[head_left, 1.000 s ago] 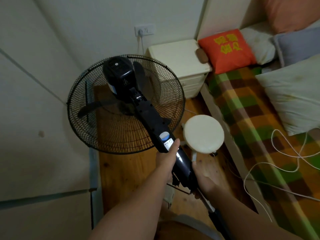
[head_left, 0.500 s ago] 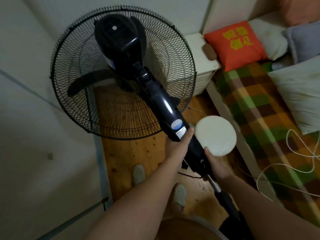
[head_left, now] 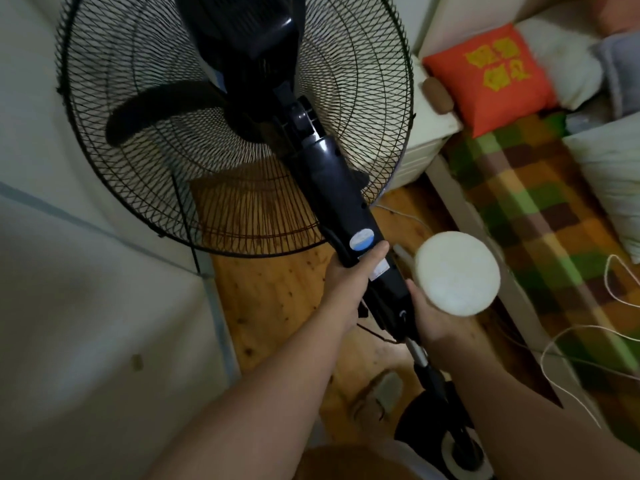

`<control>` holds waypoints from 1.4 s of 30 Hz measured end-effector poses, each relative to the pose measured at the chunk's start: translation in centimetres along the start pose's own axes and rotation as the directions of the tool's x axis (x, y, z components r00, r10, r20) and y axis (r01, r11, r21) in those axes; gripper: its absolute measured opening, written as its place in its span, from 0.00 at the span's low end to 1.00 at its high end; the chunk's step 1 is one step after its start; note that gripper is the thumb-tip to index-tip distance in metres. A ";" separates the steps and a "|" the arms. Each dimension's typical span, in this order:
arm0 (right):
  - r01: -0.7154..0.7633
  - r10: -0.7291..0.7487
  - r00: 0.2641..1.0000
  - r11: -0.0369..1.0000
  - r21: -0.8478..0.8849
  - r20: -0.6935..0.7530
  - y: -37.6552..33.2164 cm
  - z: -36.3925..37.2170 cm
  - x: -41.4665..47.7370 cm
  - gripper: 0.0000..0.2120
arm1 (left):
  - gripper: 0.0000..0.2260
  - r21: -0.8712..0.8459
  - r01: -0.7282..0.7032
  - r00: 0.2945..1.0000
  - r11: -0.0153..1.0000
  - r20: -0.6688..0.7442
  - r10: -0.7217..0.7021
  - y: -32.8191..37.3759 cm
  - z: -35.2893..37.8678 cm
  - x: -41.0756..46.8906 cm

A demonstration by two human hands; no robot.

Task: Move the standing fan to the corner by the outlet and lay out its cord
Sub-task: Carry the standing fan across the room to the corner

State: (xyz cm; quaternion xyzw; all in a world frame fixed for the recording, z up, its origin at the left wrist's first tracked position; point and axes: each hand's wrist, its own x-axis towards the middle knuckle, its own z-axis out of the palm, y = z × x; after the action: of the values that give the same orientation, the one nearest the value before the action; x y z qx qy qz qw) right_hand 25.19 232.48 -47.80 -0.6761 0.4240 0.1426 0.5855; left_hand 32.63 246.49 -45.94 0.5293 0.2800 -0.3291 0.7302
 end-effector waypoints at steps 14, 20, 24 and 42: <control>-0.090 0.089 0.979 0.996 0.001 0.181 -0.1 5.6 2.2 0.20 | 0.30 -0.030 -0.126 0.982 0.992 -0.144 0.121 2.0 -2.7 1.1; -0.047 0.041 0.964 0.999 0.020 0.261 -2.0 7.1 2.3 0.25 | 0.25 0.030 -0.260 0.955 0.965 -0.139 0.262 4.0 -3.0 0.1; -0.034 0.021 0.966 0.998 0.049 0.257 -3.3 8.0 2.4 0.21 | 0.22 0.058 -0.358 0.923 0.932 -0.130 0.363 5.2 -2.8 -0.7; -0.043 -0.097 0.941 0.916 0.399 0.324 -8.9 13.1 5.9 0.21 | 0.18 0.192 -0.545 0.823 0.816 -0.065 0.565 10.9 -2.7 0.6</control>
State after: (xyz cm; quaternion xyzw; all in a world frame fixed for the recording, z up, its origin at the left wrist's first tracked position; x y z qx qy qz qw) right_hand 39.33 241.67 -49.48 -0.5134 0.3279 0.1581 0.7771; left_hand 41.33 251.43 -40.70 0.6652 0.1279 -0.0916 0.7299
